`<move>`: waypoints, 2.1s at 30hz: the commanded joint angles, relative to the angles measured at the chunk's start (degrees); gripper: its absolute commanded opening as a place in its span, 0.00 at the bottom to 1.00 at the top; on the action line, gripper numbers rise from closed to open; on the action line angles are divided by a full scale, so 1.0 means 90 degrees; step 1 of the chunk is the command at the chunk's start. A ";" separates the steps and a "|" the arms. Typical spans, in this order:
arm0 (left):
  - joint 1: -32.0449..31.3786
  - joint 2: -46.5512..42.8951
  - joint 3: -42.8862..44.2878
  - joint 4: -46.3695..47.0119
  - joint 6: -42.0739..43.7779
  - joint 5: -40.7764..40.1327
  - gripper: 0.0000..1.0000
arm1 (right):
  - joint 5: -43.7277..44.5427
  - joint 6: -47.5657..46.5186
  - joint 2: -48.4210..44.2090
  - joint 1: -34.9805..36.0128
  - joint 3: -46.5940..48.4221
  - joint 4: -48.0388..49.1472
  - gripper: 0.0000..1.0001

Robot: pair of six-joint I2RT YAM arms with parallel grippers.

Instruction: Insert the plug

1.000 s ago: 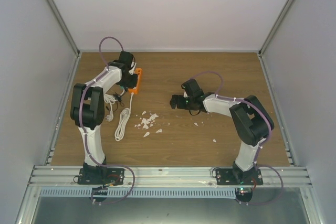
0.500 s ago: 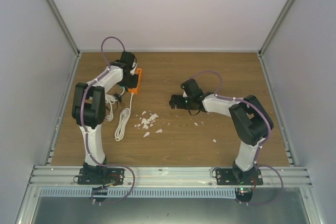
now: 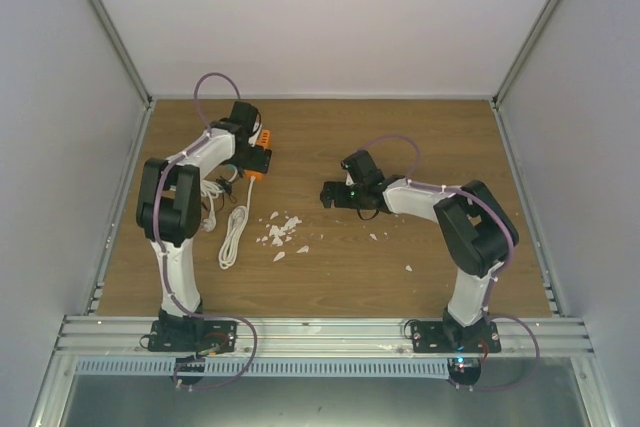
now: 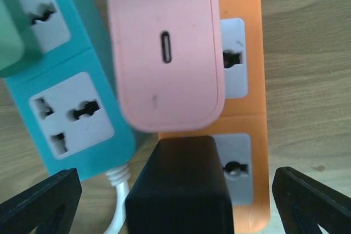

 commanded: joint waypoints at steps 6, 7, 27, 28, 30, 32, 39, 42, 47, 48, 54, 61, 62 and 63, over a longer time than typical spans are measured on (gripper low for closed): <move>-0.0022 -0.2002 -0.0460 0.1078 0.0408 0.0283 0.75 | -0.0013 -0.0045 0.0290 0.0093 0.0059 -0.0323 0.98; -0.0021 -0.2215 -0.0571 0.1237 0.0470 0.0402 0.59 | -0.0009 -0.0043 0.0296 0.0099 0.0067 -0.0323 0.98; -0.0017 -0.0691 -0.0544 0.0894 -0.0151 0.0086 0.00 | 0.0043 -0.0088 0.0451 0.0159 0.0190 -0.0402 0.97; -0.0017 -0.0574 -0.0469 0.0824 -0.0171 0.0039 0.00 | 0.0045 -0.0095 0.0451 0.0166 0.0186 -0.0414 0.97; -0.0017 -0.0541 -0.0450 0.0837 -0.0178 0.0036 0.00 | 0.0045 -0.0100 0.0444 0.0163 0.0198 -0.0419 0.97; -0.0015 -0.0665 -0.0481 0.0929 -0.0177 0.0095 0.00 | 0.0031 -0.0097 0.0446 0.0173 0.0195 -0.0412 0.97; -0.0035 -0.1555 -0.0480 0.1139 -0.0238 0.0348 0.00 | 0.0086 -0.0100 0.0449 0.0196 0.0205 -0.0435 0.97; -0.0130 -0.2193 -0.0490 0.1337 -0.0337 0.0445 0.00 | 0.0143 -0.0090 0.0445 0.0201 0.0205 -0.0440 0.97; -0.0267 -0.3682 -0.0789 0.2065 -0.0885 0.0678 0.69 | 0.0395 -0.0027 0.0287 0.0217 0.0037 -0.0258 0.99; -0.0306 -0.3931 -0.0898 0.2256 -0.0943 0.0738 0.93 | 0.0452 -0.0028 0.0259 0.0227 0.0030 -0.0274 0.99; -0.0444 -0.4008 -0.0674 0.2055 -0.1241 0.1901 0.99 | 0.0855 -0.0055 0.0100 0.0255 -0.0128 -0.0111 0.99; -0.1363 -0.5164 -0.2754 0.3902 -0.1727 0.1116 0.99 | 0.1178 -0.0268 -0.0245 0.0448 -0.0448 0.0388 1.00; -0.1425 -0.5263 -0.2897 0.4174 -0.1736 0.1257 0.99 | 0.1231 -0.0257 -0.0287 0.0467 -0.0480 0.0414 1.00; -0.1481 -0.5353 -0.3191 0.4454 -0.1712 0.1392 0.99 | 0.1308 -0.0245 -0.0354 0.0469 -0.0516 0.0444 1.00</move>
